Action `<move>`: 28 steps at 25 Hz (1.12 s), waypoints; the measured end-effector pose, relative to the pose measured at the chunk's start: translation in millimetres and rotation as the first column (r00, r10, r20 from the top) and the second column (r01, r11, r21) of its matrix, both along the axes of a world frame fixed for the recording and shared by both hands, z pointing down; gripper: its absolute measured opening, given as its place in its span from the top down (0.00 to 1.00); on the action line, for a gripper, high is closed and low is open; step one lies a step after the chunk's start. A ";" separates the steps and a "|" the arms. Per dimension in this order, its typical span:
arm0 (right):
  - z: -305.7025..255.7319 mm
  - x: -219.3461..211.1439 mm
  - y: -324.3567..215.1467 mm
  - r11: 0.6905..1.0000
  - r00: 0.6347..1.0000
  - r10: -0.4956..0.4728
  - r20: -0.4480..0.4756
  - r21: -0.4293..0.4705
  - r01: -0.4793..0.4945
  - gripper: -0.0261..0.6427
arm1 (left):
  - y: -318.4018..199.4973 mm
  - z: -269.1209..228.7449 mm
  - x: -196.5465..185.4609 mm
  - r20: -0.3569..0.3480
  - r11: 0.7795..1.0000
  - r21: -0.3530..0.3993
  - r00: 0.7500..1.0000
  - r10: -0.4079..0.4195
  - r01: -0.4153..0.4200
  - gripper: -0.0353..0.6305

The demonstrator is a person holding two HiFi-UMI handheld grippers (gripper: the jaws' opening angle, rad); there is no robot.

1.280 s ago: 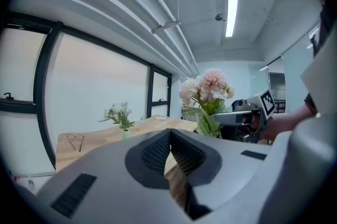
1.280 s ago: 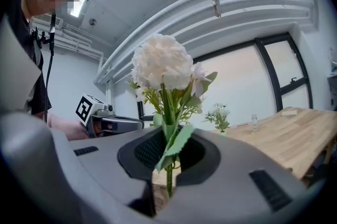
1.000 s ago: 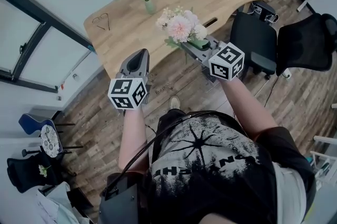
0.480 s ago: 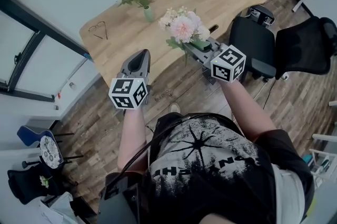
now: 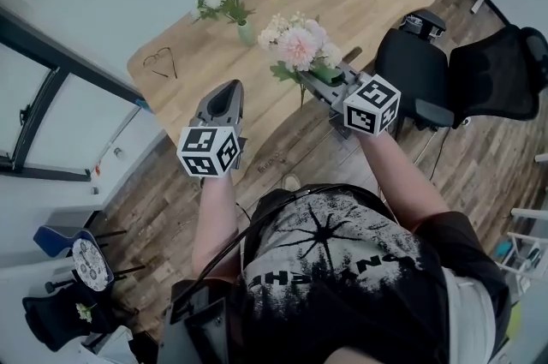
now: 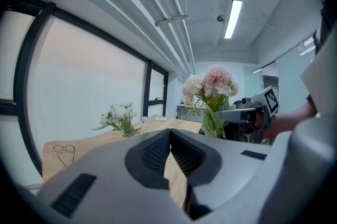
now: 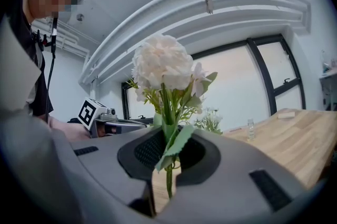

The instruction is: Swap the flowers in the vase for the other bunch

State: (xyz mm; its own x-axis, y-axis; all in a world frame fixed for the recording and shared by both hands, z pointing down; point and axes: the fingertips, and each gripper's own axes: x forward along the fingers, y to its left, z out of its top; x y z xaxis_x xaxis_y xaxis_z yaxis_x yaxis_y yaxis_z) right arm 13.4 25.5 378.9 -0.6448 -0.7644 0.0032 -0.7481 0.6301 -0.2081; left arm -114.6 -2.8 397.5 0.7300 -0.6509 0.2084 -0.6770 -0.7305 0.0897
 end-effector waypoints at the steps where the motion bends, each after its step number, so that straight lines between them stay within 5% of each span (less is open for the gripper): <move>1: 0.6 -2.1 -4.7 1.000 1.000 0.003 -0.001 -0.001 -0.003 0.89 | -5.2 2.0 -2.7 0.000 1.000 -0.004 1.000 0.000 0.000 0.92; 28: 13.2 -30.5 -87.9 1.000 1.000 0.020 -0.005 -0.018 -0.020 0.89 | -87.8 29.8 -37.3 -0.052 0.998 -0.064 0.999 -0.009 0.006 0.92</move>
State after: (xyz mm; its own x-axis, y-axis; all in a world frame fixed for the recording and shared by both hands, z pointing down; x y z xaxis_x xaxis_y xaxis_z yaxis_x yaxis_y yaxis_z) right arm -17.1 -62.4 392.0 -0.6295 -0.7767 0.0204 -0.7613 0.6114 -0.2157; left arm -151.9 -90.7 427.3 0.7362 -0.6429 0.2113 -0.6755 -0.7170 0.1720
